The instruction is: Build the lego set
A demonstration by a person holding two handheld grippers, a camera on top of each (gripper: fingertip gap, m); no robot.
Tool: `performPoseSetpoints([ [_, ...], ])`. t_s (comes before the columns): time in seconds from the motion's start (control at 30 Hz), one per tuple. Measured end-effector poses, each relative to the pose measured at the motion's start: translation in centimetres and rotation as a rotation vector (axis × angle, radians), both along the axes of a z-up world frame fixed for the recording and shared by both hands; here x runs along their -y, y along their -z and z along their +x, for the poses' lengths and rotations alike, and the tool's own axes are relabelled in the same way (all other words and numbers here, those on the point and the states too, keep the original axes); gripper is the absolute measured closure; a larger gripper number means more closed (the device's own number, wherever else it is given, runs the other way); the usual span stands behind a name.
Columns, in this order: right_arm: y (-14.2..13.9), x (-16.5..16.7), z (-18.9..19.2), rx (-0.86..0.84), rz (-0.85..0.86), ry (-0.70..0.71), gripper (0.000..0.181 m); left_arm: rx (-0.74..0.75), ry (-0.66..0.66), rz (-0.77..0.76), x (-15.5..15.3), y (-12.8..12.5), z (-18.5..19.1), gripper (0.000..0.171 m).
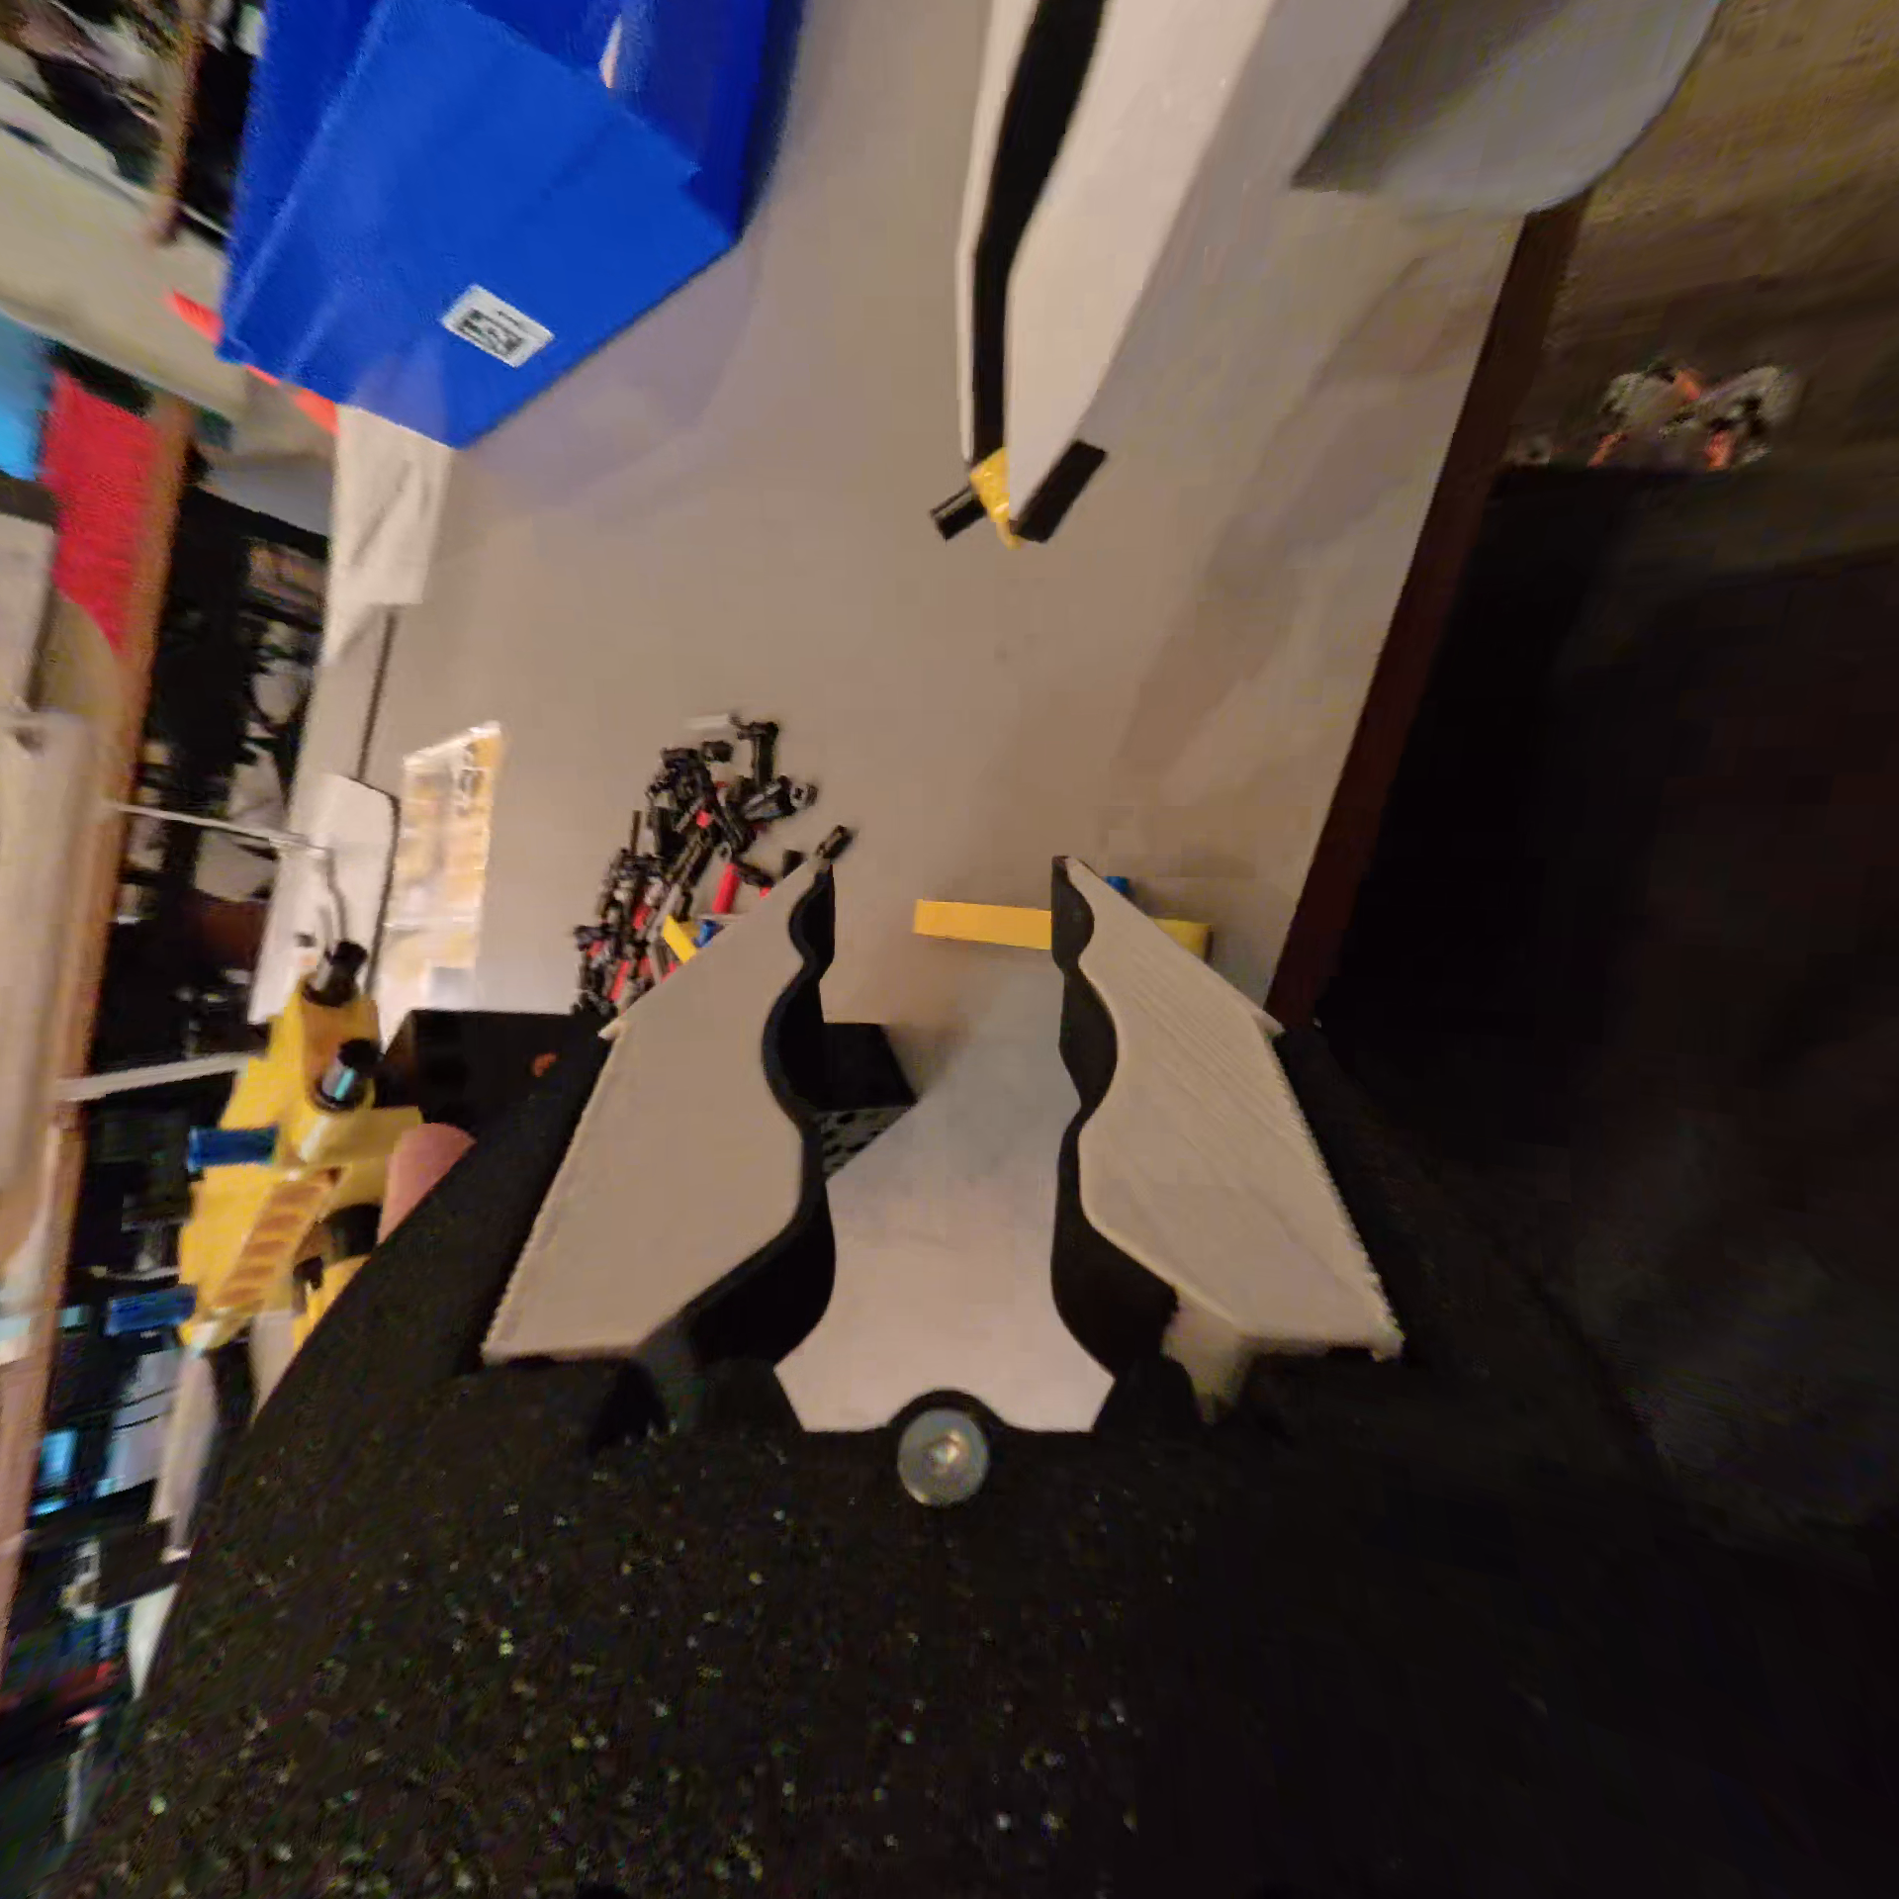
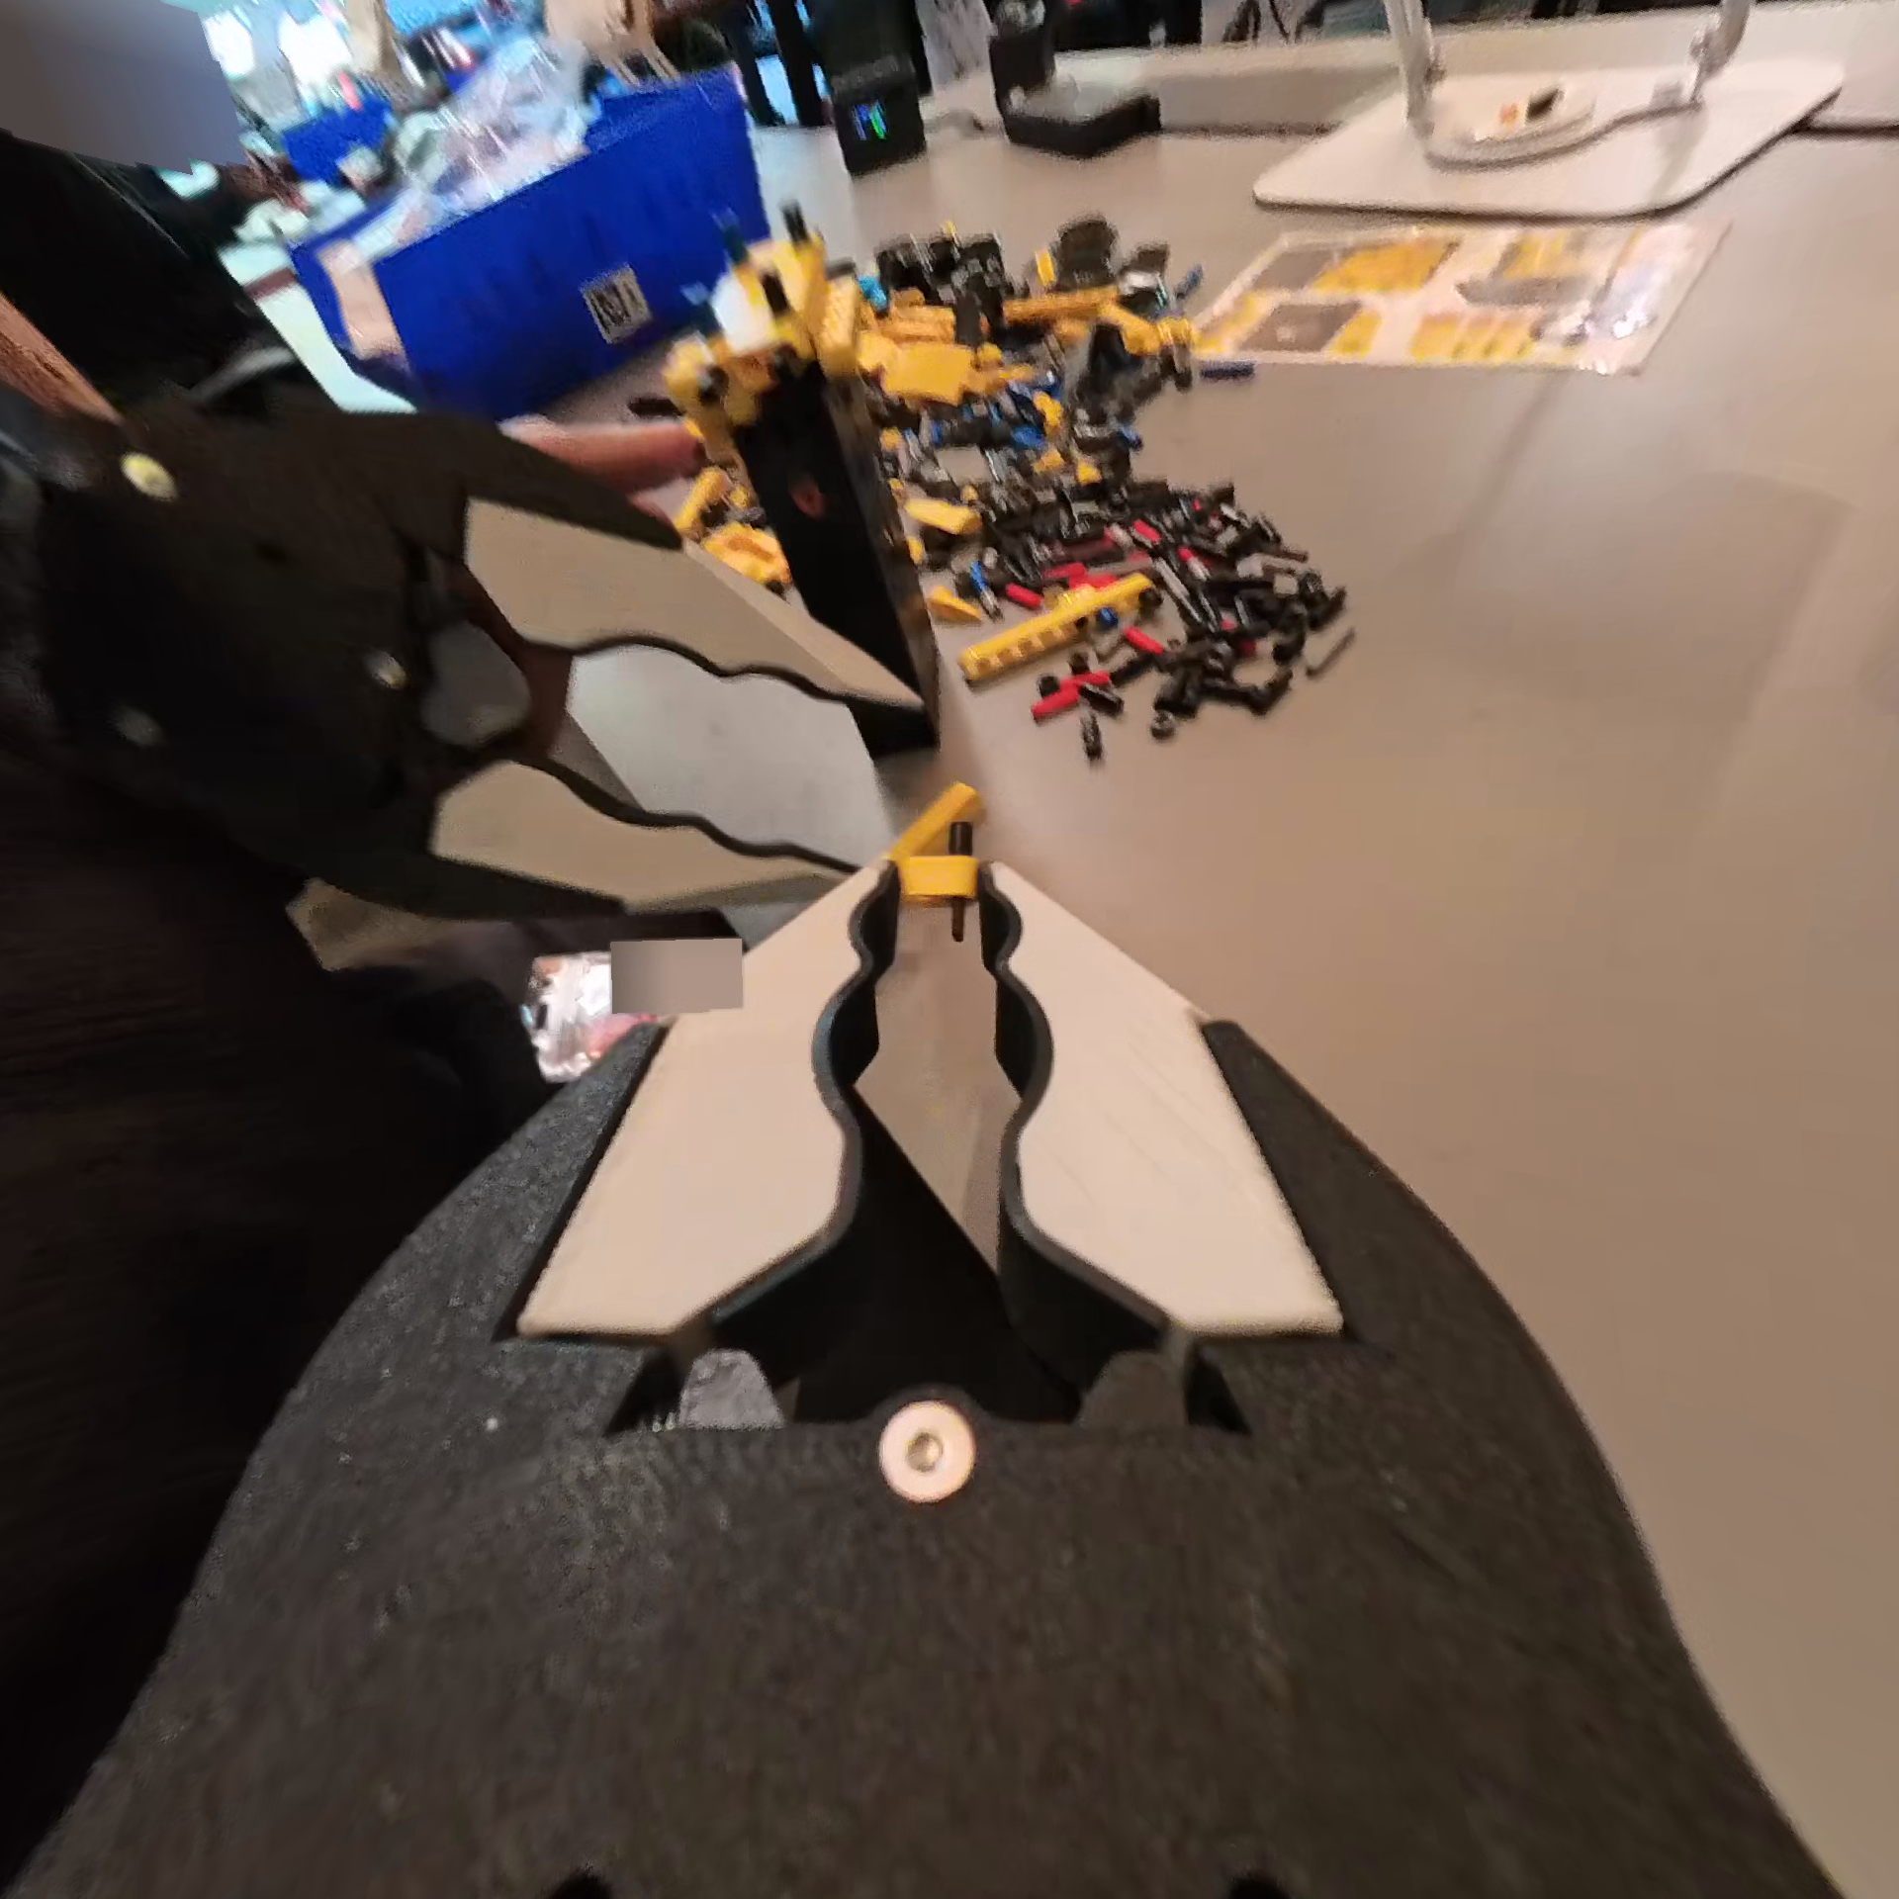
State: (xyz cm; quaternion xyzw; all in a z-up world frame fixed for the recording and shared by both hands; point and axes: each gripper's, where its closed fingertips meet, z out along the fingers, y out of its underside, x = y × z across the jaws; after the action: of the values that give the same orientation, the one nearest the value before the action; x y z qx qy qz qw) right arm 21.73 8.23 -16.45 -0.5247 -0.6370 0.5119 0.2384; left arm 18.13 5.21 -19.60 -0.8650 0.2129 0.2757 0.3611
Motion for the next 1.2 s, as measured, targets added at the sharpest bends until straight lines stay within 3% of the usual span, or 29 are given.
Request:
performPoseSetpoints([
  [0.13, -1.6, 0.8, 0.3, -0.032, 0.049, 0.001, 0.166, 0.068, 0.040, 0.035, -0.3, -0.7, 2.0, 0.130],
  [0.4, -1.4, 1.5, -0.5, -0.033, 0.154, 0.011, 0.166, 0.084, 0.044, 0.073, 0.4, -1.6, 2.2, 0.130],
  [0.6, -0.4, 1.8, -1.0, -0.024, 0.099, -0.034, 0.166, 0.353, 0.050, 0.147, 1.6, -1.8, 2.0, 0.130],
  [0.8, 2.2, 1.4, -0.9, 0.028, 0.238, -0.091, 0.166, 0.668, 0.156, 0.255, 4.9, -2.5, 3.1, 0.130],
  [0.9, 3.0, 1.8, -1.0, 0.034, 0.207, -0.147, 0.166, 0.761, 0.181, 0.298, 5.5, -2.8, 3.5, 0.130],
  [1.03, 3.4, 3.1, -0.7, 0.035, 0.153, -0.267, 0.166, 0.754, 0.161, 0.213, 4.5, -1.3, 3.5, 0.130],
  [1.2, 5.4, 2.2, -1.1, 0.164, 0.253, -0.308, 0.166, 0.644, 0.080, 0.115, 2.9, 1.3, 2.3, 0.129],
])
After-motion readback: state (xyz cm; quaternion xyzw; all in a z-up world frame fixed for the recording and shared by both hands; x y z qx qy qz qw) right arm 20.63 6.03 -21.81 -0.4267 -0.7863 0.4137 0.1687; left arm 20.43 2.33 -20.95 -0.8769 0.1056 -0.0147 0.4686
